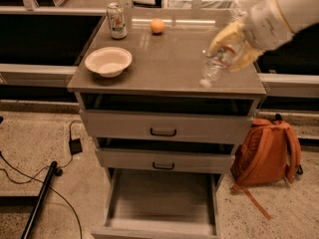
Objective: Pick water bottle from bottom drawer and place on counter
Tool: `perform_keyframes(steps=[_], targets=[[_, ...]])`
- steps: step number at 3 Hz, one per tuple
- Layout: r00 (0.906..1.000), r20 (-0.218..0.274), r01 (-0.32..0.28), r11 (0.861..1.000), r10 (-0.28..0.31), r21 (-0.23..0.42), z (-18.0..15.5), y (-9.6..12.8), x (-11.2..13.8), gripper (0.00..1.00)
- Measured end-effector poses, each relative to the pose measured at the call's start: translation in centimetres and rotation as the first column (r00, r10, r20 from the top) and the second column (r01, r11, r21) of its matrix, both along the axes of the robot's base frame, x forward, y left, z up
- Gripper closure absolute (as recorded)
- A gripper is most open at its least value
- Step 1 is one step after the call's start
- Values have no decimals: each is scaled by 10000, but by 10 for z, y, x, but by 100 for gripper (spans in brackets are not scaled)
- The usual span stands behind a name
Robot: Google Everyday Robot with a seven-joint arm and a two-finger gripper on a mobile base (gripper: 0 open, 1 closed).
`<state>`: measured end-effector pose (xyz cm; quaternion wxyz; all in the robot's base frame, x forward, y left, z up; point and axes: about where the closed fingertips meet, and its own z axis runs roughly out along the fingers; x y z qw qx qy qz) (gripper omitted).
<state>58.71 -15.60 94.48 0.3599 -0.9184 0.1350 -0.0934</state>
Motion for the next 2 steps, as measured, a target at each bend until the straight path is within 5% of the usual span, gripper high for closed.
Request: perform_keyframes(steps=[2], targets=[[9967, -639, -369, 9826, 492, 1823, 14, 85, 46, 100]])
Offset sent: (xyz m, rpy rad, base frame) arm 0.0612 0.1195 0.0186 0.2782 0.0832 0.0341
